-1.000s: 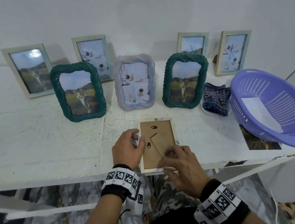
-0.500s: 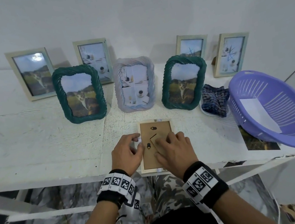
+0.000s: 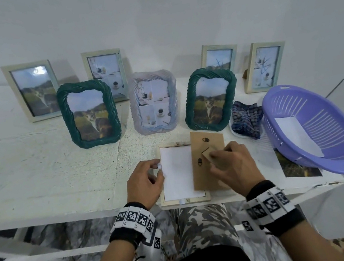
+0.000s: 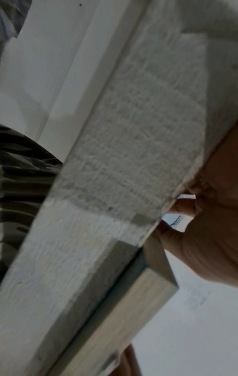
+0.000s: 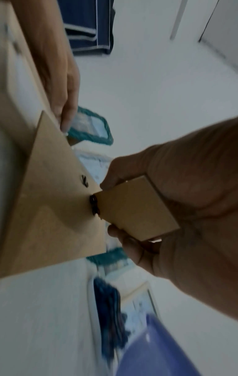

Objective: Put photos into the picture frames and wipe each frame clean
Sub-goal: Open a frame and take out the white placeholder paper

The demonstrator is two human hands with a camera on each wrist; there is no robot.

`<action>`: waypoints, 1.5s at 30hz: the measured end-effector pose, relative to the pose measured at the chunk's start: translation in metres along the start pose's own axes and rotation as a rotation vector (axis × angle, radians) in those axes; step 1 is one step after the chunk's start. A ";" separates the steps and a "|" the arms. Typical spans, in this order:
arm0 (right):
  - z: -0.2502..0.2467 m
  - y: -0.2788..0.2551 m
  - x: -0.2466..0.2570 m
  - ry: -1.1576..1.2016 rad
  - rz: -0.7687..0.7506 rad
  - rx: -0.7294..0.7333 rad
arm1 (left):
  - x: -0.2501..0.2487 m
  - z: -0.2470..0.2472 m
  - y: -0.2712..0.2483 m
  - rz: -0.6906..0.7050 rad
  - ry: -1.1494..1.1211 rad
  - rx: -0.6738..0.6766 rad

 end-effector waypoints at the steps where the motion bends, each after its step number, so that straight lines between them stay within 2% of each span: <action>1: -0.003 0.000 -0.014 0.002 0.024 0.003 | 0.000 0.000 0.000 0.002 -0.002 0.002; 4: 0.004 -0.005 -0.048 -0.017 0.102 0.079 | 0.001 0.000 0.000 -0.006 -0.007 0.002; 7: 0.022 -0.018 -0.063 -0.059 0.116 0.165 | 0.001 0.000 0.000 -0.001 -0.007 0.001; 10: 0.024 -0.022 -0.063 -0.117 0.102 0.131 | 0.001 -0.001 -0.001 -0.005 -0.009 -0.003; 12: 0.019 -0.018 -0.047 -0.174 0.057 0.052 | 0.001 -0.001 -0.001 -0.007 -0.006 -0.006; 14: 0.021 -0.013 -0.024 -0.143 0.005 0.035 | 0.000 -0.001 -0.001 -0.007 -0.006 -0.008; 19: 0.066 -0.004 0.027 -0.185 -0.091 0.315 | -0.003 -0.003 -0.001 0.016 0.007 -0.016; 24: 0.100 0.012 0.030 -0.303 -0.121 0.452 | -0.003 -0.003 0.000 0.011 0.010 -0.015; 31: 0.104 0.015 0.029 -0.371 -0.153 0.478 | -0.003 -0.003 0.000 0.007 0.010 -0.010; 39: 0.102 0.015 0.032 -0.282 -0.108 0.477 | -0.003 -0.002 0.000 0.025 0.002 -0.014; 42: 0.096 0.015 0.033 -0.268 -0.097 0.452 | -0.003 -0.003 0.000 0.030 0.001 -0.018; 45: 0.086 0.016 0.038 -0.250 -0.111 0.363 | -0.004 -0.003 -0.001 0.029 -0.008 -0.020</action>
Point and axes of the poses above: each hand's wrist, its own y-axis towards the middle knuckle, its own z-axis out of the palm, x = y × z, the point moved 9 cm from there along y, towards the middle knuckle, and after that the axes turned 2 degrees about z, right-handed, at the moved point
